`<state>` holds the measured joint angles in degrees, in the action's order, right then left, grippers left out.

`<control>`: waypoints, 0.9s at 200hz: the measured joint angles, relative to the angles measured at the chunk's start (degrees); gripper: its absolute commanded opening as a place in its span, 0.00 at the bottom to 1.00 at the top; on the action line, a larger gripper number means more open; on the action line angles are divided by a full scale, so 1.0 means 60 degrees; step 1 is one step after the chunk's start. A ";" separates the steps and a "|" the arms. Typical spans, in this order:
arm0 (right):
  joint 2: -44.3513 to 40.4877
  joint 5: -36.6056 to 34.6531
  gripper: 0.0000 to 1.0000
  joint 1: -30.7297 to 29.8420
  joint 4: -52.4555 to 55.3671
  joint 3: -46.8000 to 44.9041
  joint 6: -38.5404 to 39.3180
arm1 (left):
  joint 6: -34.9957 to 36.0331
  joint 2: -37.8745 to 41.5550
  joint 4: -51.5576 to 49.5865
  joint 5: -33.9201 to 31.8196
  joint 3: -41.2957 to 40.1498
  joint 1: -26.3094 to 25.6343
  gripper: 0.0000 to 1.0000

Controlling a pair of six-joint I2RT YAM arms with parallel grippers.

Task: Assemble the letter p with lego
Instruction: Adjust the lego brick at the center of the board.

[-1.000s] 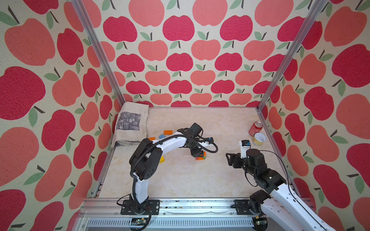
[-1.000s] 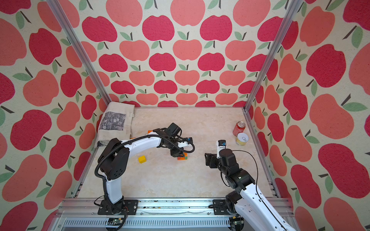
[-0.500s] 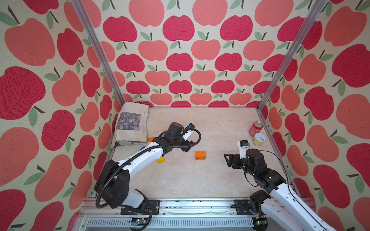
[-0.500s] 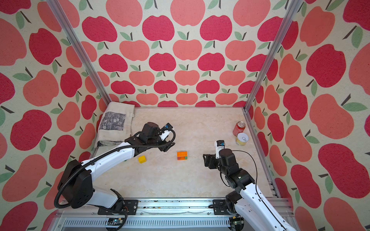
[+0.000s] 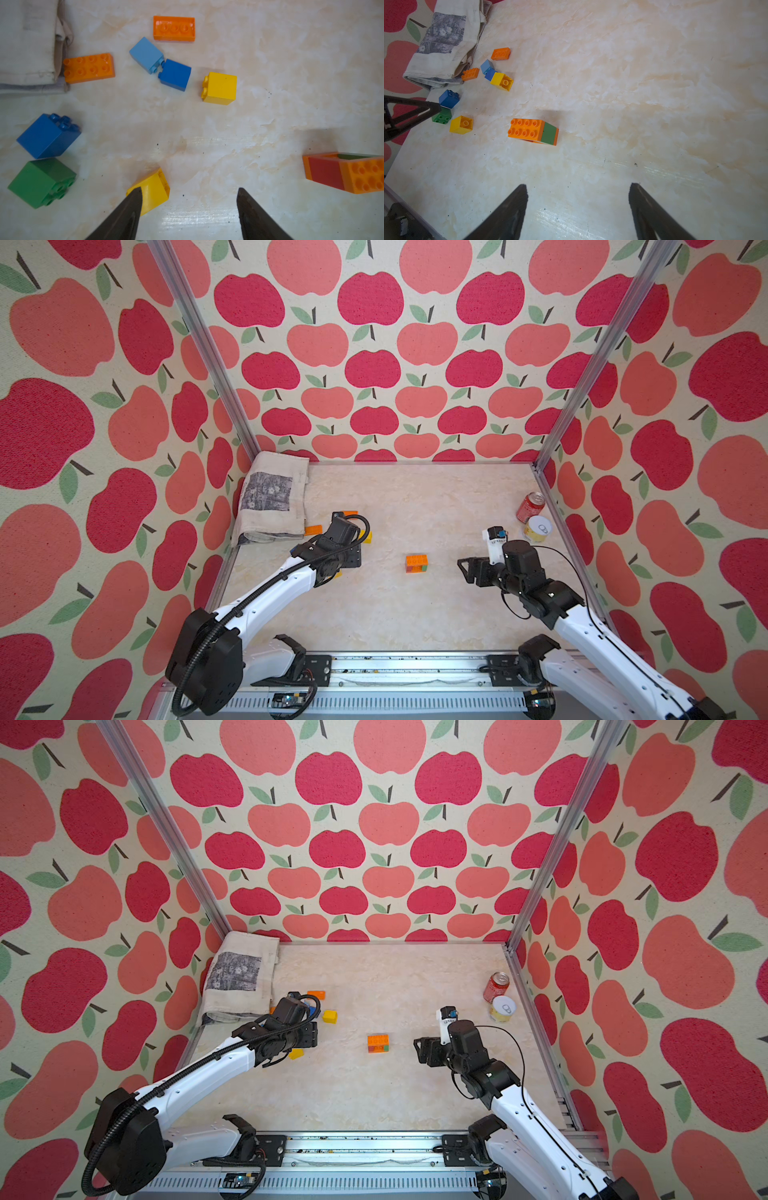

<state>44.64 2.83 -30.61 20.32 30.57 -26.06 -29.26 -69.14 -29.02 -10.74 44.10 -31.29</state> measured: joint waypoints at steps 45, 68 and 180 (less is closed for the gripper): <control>0.0200 0.0091 0.80 0.0000 -0.0058 0.0051 0.0000 | -0.1745 0.0415 -0.0401 -0.0244 -0.0874 -0.1086 0.70; 0.0197 0.0087 0.80 0.0000 -0.0095 0.0051 0.0000 | -0.2477 0.0670 0.0226 -0.0208 -0.1566 -0.1300 0.71; 0.0018 0.0404 0.80 0.0000 -0.0557 0.0044 -0.0612 | -0.3643 -0.0182 0.3789 0.0466 -0.3126 0.0444 0.65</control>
<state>44.75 5.26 -30.61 16.97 30.83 -29.74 -51.11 -70.24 -6.28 -7.94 25.34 -28.62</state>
